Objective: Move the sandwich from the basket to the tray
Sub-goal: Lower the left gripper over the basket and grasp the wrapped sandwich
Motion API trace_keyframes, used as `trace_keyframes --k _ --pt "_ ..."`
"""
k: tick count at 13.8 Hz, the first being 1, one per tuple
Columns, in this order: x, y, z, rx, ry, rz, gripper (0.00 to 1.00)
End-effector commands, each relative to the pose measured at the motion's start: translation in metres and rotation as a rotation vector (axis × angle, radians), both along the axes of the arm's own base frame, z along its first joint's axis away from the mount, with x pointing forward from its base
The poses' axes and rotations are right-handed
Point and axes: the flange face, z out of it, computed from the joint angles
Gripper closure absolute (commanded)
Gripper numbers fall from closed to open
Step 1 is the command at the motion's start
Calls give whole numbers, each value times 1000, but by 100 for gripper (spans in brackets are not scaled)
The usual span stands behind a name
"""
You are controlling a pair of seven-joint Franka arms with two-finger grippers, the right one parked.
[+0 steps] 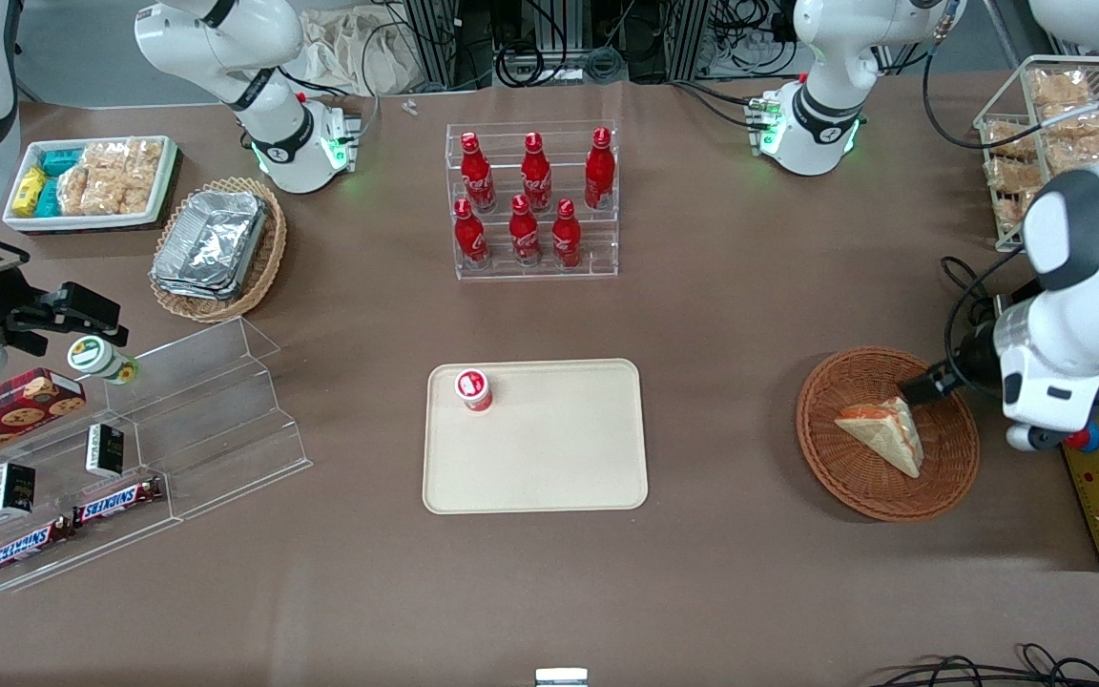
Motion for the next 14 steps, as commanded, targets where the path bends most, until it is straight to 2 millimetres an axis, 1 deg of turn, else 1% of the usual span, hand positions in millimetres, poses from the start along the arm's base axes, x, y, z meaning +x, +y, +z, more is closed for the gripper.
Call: trace_keyframes --k 1,2,4,6,7,8,9,11,12,13,14 --pt "-18 23 -45 16 -45 92 0" --pt "-16 32 -68 13 -49 123 0" --pt "-6 35 -105 10 -67 213 0" --pt "0 36 -134 5 -80 277 0" --pt "1 32 -144 4 -74 281 0" --pt "2 31 -147 0 -73 283 0" --pt "2 28 -152 -13 -64 293 0" --pt "3 28 -165 -23 -73 305 1" --pt "2 27 -172 -24 -63 305 36" --pt "2 27 -173 -23 -62 302 99" --pt "3 27 -174 -24 -62 300 100"
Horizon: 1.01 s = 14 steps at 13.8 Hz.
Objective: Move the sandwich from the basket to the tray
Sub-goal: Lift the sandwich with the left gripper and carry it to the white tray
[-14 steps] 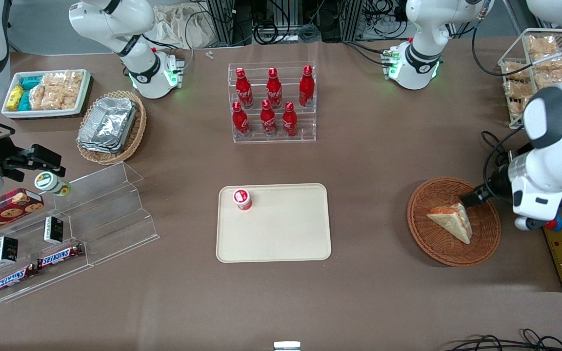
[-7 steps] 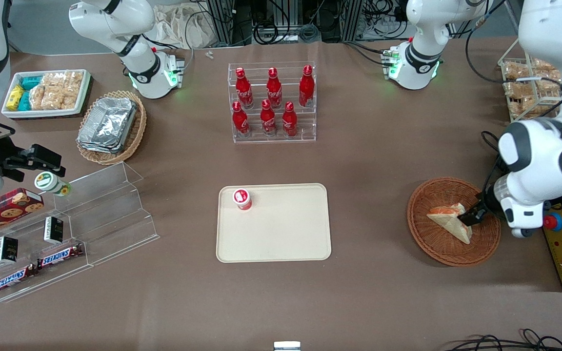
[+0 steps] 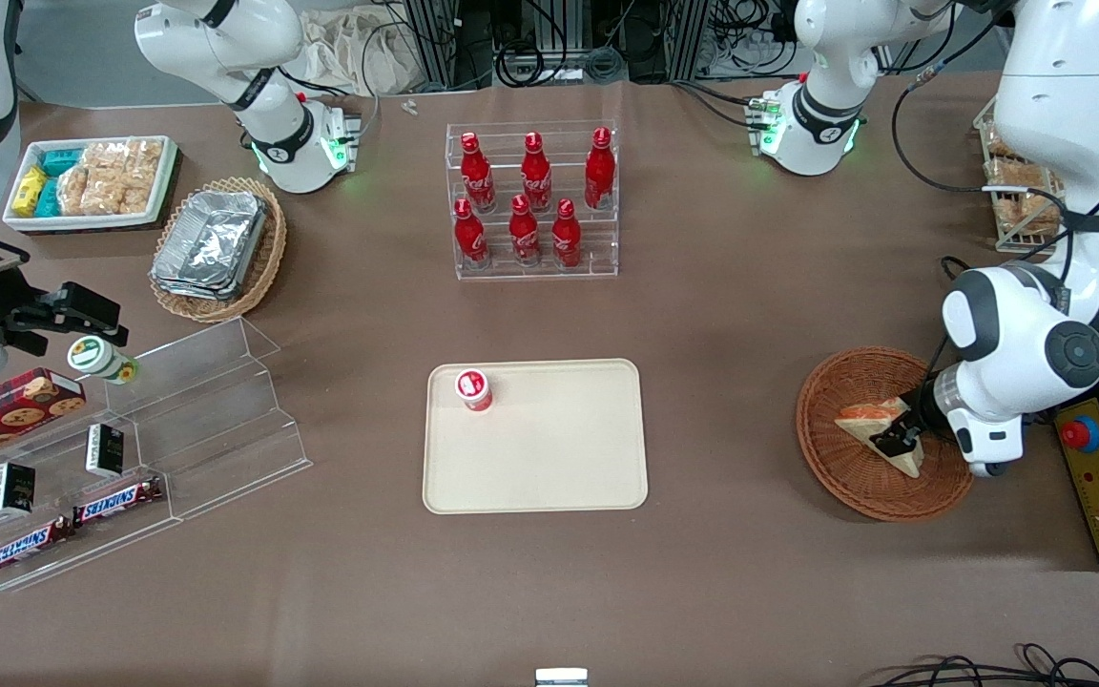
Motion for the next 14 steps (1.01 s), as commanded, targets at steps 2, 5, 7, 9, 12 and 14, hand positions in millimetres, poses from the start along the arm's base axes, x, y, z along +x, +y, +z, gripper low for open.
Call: trace_keyframes --k 2,5,7,9,12,14 --pt "5 -3 3 2 -27 3 100" --pt "2 -8 59 25 -36 -118 100" --pt "-4 -15 115 14 52 -211 100" --pt "-5 -45 165 -16 127 -331 100" --pt "-16 -125 217 -81 164 -606 100" --pt "-25 -180 224 -100 137 -701 100"
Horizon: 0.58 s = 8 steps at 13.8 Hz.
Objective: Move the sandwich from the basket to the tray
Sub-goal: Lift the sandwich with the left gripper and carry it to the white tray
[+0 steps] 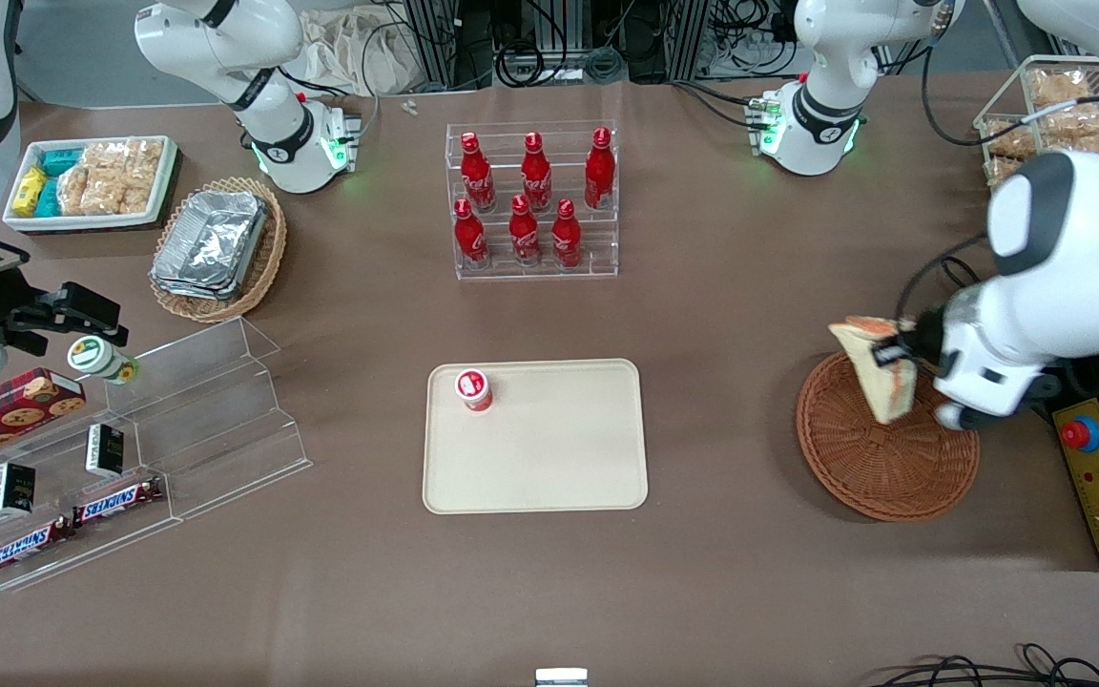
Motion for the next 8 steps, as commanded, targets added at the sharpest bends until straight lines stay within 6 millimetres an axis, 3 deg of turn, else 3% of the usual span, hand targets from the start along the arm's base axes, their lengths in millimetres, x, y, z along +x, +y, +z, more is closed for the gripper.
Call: trace_keyframes --k 1,2,3,5,6,8 --pt "-4 -67 -1 -60 -46 -150 100" --pt "-6 -98 0 -87 -104 -192 100" --pt "-5 -122 -10 -112 -130 -213 100" --pt "-16 -190 -30 -148 -187 -253 100" --pt "-15 -213 -48 -138 -215 -238 100" --pt "-16 -238 -83 -93 -231 -200 100"
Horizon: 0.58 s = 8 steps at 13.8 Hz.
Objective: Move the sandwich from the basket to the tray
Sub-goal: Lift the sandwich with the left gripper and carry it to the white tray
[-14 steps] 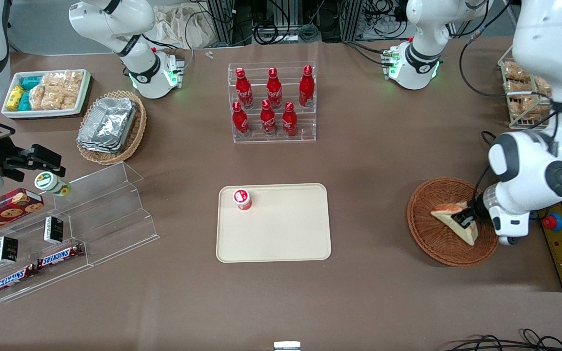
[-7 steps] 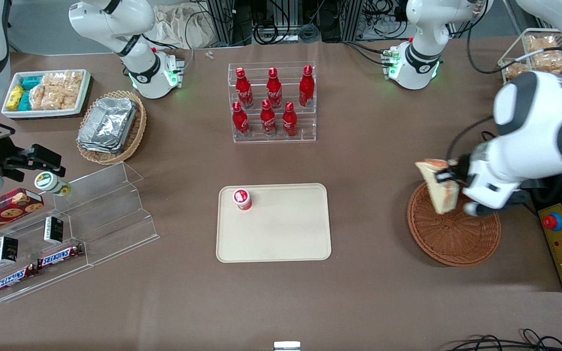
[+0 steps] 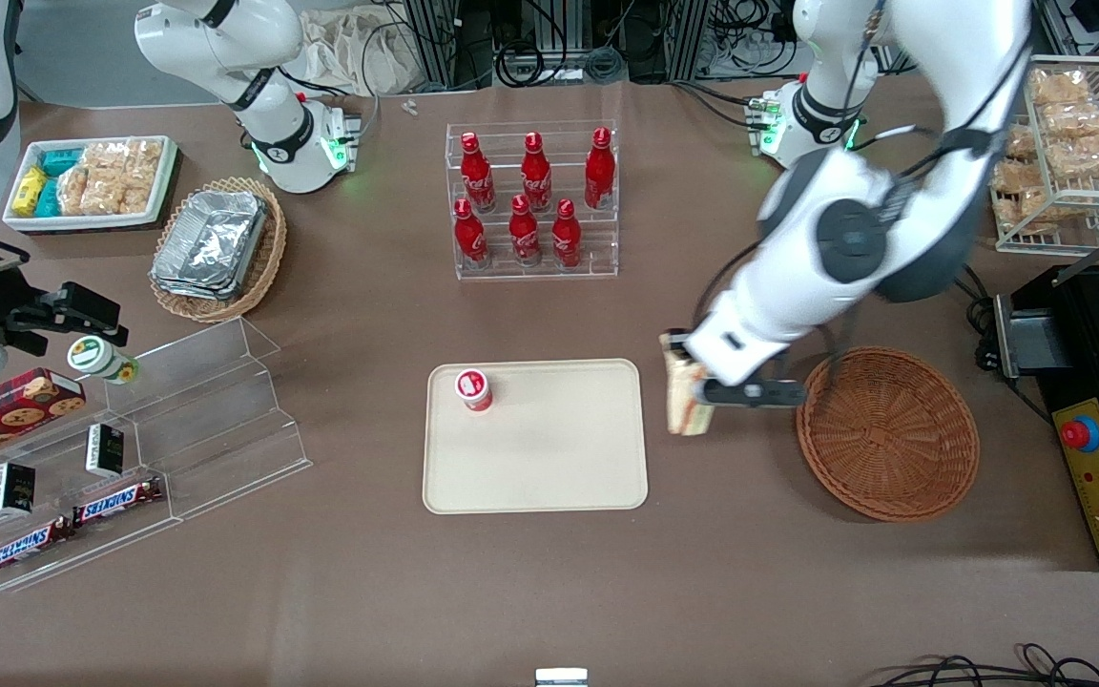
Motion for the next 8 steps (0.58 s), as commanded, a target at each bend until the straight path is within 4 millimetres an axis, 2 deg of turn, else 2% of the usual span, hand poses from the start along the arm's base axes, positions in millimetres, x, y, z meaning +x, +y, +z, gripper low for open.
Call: trace_keyframes --k 1,2,4,6,8 --pt "2 -35 -48 21 -6 36 100" --pt "-2 -48 -65 7 -5 37 100" --pt "1 -59 -98 -27 -1 40 100" --pt "-1 -68 -129 25 -24 12 100" --pt "-1 -79 -151 89 -65 44 100"
